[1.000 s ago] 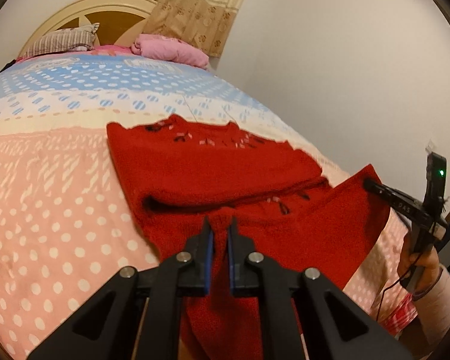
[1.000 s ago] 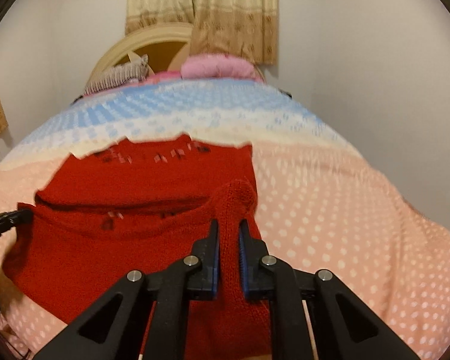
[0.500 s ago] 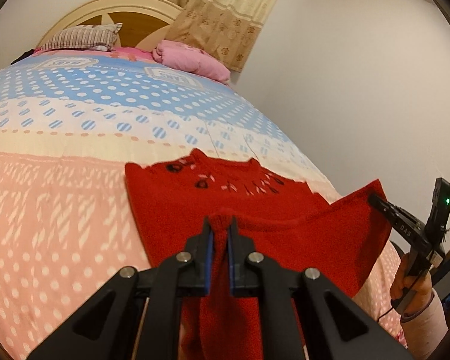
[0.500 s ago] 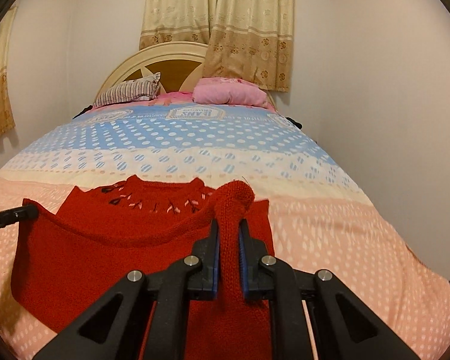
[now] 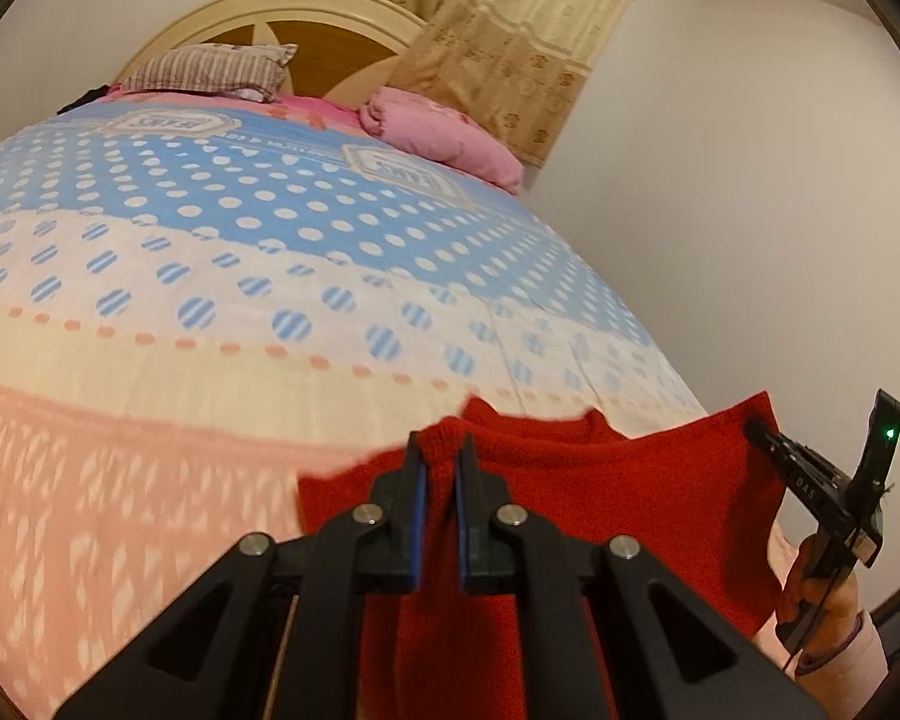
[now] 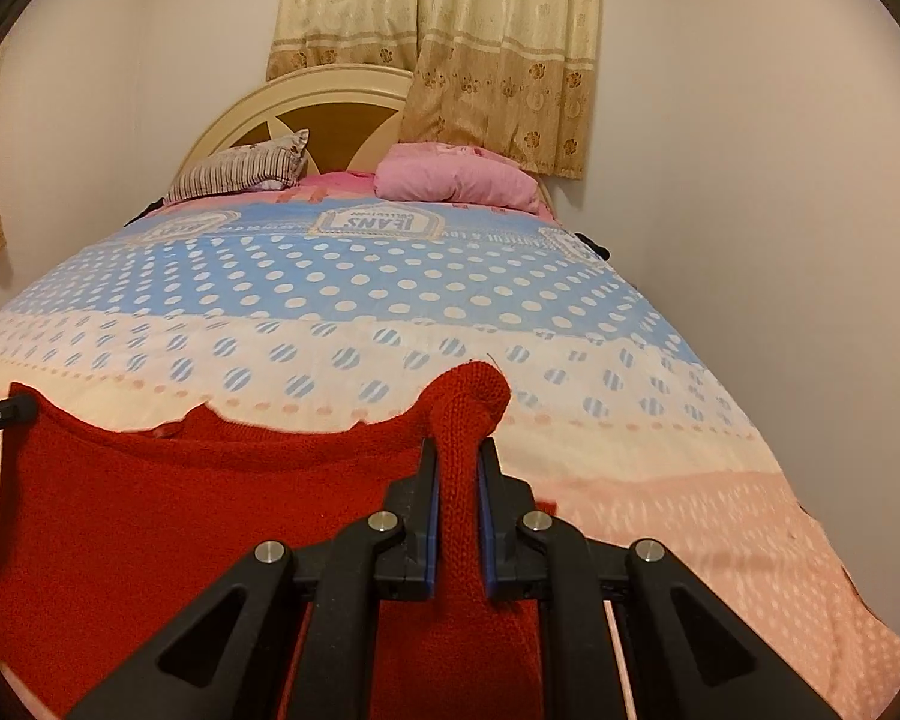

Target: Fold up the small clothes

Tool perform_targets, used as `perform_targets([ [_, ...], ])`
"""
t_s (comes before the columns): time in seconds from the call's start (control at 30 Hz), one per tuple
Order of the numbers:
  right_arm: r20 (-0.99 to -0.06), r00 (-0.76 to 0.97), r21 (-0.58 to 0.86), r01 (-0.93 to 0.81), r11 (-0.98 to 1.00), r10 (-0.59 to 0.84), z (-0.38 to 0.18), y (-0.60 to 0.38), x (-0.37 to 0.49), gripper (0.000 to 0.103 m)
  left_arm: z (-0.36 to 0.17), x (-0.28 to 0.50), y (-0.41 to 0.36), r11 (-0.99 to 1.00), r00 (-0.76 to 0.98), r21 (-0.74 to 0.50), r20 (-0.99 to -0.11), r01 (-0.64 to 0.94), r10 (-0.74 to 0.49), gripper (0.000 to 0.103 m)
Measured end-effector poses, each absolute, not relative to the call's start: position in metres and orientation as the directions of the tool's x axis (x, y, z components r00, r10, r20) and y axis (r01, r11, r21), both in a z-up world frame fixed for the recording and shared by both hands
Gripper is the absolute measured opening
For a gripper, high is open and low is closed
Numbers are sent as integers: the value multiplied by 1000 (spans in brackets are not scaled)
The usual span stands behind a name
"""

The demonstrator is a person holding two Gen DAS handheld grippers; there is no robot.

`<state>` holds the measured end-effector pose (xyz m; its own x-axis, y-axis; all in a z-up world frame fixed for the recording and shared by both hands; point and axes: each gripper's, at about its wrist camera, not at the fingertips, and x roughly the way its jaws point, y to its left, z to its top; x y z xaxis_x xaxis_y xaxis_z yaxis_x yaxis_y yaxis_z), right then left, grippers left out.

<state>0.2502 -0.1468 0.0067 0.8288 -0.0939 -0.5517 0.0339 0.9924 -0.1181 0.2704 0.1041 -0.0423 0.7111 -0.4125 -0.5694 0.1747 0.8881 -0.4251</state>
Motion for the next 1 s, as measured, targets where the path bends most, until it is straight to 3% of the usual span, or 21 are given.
perform_targets([
  [0.17,-582,804,-147,48,988,-125,-23,-147,302,10,-66,310,102,915,706,-387,-617,113,-348,8],
  [0.3,-659,737,-162,54,985,-149,-64,-154,334,10,-96,328,92,945,662,-320,-694,70,-283,8],
  [0.43,-696,710,-119,37,992,-109,-73,-162,346,10,-111,334,99,924,626,-379,-712,41,-320,10],
  [0.6,-770,624,-147,29,989,-133,-91,-161,360,13,-110,332,98,932,611,-363,-733,21,-299,17],
  [0.63,-772,620,-154,34,988,-141,-91,-160,362,16,-109,335,97,933,609,-359,-736,18,-295,19],
  [0.7,-767,617,-176,59,983,-175,-91,-161,361,35,-104,333,96,947,608,-322,-753,-6,-252,31],
  [0.73,-766,615,-178,76,981,-186,-90,-164,360,38,-98,329,98,960,612,-277,-765,-34,-199,49],
  [0.77,-769,614,-159,86,984,-178,-88,-168,359,40,-93,324,99,965,620,-258,-765,-46,-175,61],
  [0.87,-750,652,-54,110,992,-113,-71,-183,346,41,-71,301,103,974,656,-224,-740,-32,-149,68],
  [1.0,-615,781,65,193,979,-113,-24,-197,294,41,-46,273,93,994,704,-110,-706,-6,-74,72],
])
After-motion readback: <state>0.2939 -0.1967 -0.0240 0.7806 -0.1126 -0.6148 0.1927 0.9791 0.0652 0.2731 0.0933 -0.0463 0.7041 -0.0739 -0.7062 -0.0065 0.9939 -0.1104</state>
